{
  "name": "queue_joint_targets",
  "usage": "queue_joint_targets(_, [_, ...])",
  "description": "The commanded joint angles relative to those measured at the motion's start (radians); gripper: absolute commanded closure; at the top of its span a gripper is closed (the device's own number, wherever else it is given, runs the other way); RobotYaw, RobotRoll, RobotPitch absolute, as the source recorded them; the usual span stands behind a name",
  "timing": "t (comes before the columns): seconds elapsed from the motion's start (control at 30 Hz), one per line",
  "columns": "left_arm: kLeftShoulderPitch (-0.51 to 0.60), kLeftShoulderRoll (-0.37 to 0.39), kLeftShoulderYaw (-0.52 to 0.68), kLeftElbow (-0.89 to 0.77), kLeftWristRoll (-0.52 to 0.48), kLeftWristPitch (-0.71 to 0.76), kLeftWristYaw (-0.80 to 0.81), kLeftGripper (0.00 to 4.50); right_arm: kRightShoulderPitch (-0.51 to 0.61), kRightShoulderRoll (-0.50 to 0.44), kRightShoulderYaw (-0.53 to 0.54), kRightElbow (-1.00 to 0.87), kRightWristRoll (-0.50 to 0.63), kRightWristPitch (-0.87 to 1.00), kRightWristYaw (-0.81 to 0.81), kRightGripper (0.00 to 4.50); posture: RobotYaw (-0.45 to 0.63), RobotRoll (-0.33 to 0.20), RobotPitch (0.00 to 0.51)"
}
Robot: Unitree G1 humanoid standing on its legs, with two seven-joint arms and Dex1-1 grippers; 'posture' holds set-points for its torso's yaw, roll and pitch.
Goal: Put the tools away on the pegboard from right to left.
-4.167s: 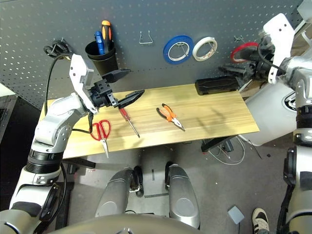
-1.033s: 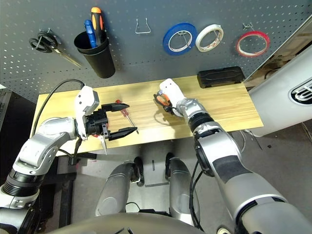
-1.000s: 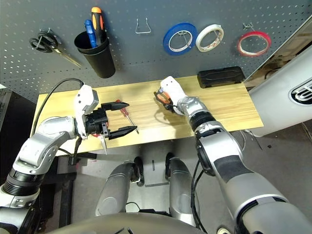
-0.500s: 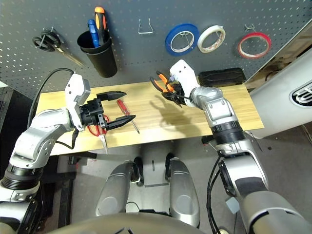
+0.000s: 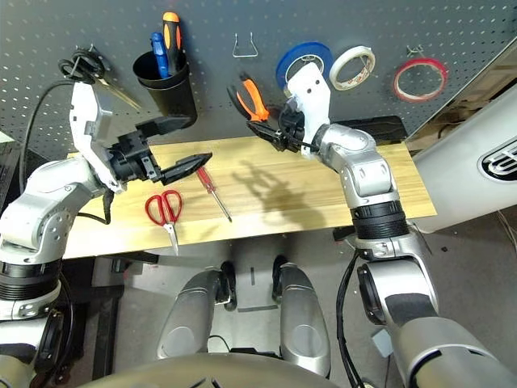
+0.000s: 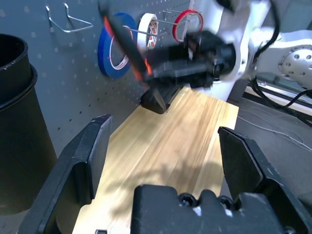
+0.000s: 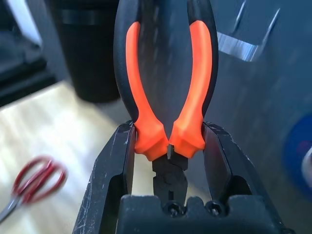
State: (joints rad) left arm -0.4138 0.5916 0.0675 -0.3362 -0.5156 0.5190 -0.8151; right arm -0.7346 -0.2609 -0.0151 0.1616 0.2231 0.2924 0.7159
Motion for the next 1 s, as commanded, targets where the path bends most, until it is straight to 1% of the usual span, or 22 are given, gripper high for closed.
queue_joint_targets(0.03, [-0.002, 0.005, 0.012, -0.025, -0.027, 0.027, 0.013, 0.00, -0.017, 0.019, -0.018, -0.001, 0.010, -0.103, -0.029, 2.36, 0.03, 0.000, 0.181])
queue_joint_targets(0.27, [0.001, 0.012, 0.031, -0.039, -0.026, 0.033, 0.043, 0.00, -0.090, 0.068, -0.029, 0.076, -0.025, -0.292, -0.149, 2.36, 0.03, 0.000, 0.180])
queue_joint_targets(0.4, [0.007, 0.014, 0.042, -0.043, -0.029, 0.032, 0.053, 0.00, -0.123, 0.085, -0.036, 0.124, -0.033, -0.371, -0.202, 2.36, 0.03, 0.000, 0.177])
queue_joint_targets(0.53, [0.025, 0.029, 0.088, -0.060, -0.034, 0.028, 0.068, 0.00, -0.208, 0.103, -0.045, 0.233, -0.068, -0.486, -0.283, 2.36, 0.04, 0.000, 0.175])
queue_joint_targets(0.63, [0.029, 0.044, 0.111, -0.067, -0.041, 0.036, 0.069, 0.00, -0.244, 0.112, -0.048, 0.289, -0.068, -0.527, -0.301, 2.36, 0.04, 0.000, 0.175])
queue_joint_targets(0.83, [0.080, 0.093, 0.149, -0.095, -0.060, 0.051, 0.061, 0.00, -0.291, 0.130, -0.052, 0.364, -0.066, -0.588, -0.327, 2.36, 0.05, 0.000, 0.176])
queue_joint_targets(1.0, [0.095, 0.114, 0.164, -0.090, -0.066, 0.044, 0.058, 0.00, -0.334, 0.149, -0.045, 0.436, -0.089, -0.650, -0.367, 2.36, 0.05, 0.000, 0.176])
